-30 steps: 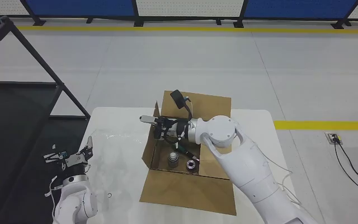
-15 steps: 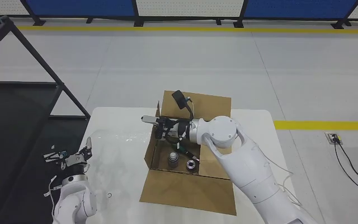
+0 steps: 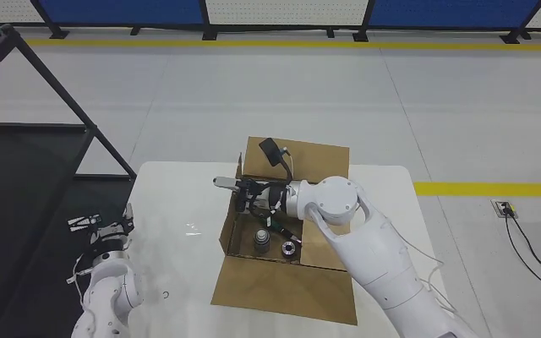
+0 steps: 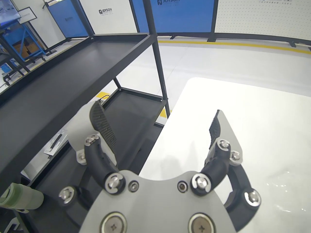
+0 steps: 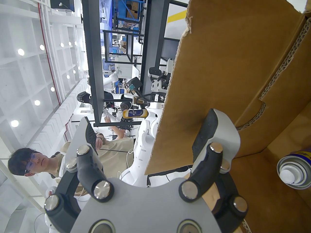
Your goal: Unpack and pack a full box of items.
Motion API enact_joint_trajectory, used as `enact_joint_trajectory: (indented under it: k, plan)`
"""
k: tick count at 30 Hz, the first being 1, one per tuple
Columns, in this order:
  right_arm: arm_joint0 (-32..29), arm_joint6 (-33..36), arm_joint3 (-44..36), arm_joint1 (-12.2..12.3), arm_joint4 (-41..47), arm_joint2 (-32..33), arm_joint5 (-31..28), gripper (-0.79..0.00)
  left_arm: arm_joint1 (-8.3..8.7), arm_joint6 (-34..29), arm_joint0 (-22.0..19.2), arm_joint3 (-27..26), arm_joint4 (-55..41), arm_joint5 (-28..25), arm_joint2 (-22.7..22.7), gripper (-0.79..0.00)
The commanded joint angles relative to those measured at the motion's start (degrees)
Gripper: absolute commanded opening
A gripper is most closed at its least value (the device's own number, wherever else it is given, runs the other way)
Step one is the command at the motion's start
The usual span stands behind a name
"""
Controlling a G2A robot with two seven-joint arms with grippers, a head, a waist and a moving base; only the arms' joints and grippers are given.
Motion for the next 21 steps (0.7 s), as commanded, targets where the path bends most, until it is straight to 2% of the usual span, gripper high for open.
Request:
enact_joint_trajectory:
  k: [1, 3, 6, 13, 15, 18, 21]
  plan:
    - [-0.11, -0.07, -0.11, 0.02, 0.03, 0.06, 0.2, 0.0, -0.06, 0.48, -1.0, 1.71, -0.09, 0.22, -0.01, 0.0]
    - [-0.16, -0.11, -0.2, 0.05, -0.07, 0.09, 0.34, 0.0, -0.11, 1.3, -1.18, 1.94, -0.92, -1.09, 0.02, 0.0]
    - [-0.25, -0.21, -0.25, 0.07, -0.06, 0.14, 0.42, 0.0, 0.12, 2.12, 0.63, 0.18, -4.29, -8.92, -0.96, 0.0]
    - [-0.16, -0.14, -0.15, 0.06, 0.12, 0.13, 0.26, 0.0, 2.64, 4.06, 7.47, -3.56, 0.95, -35.59, -5.24, 0.0]
    - [-0.14, -0.1, -0.04, 0.05, 0.21, 0.13, 0.08, 0.0, 3.26, 4.31, 8.37, -3.78, 3.35, -40.47, -6.03, 0.0]
    - [-0.04, 0.02, 0.11, 0.02, 0.27, 0.02, -0.15, 0.0, 3.79, 4.73, 8.06, -3.4, 7.13, -43.62, -5.53, 0.0]
    - [0.03, 0.09, 0.31, -0.01, 0.43, -0.04, -0.32, 0.0, 3.8, 4.77, 6.54, -2.34, 8.94, -44.21, -3.39, 0.0]
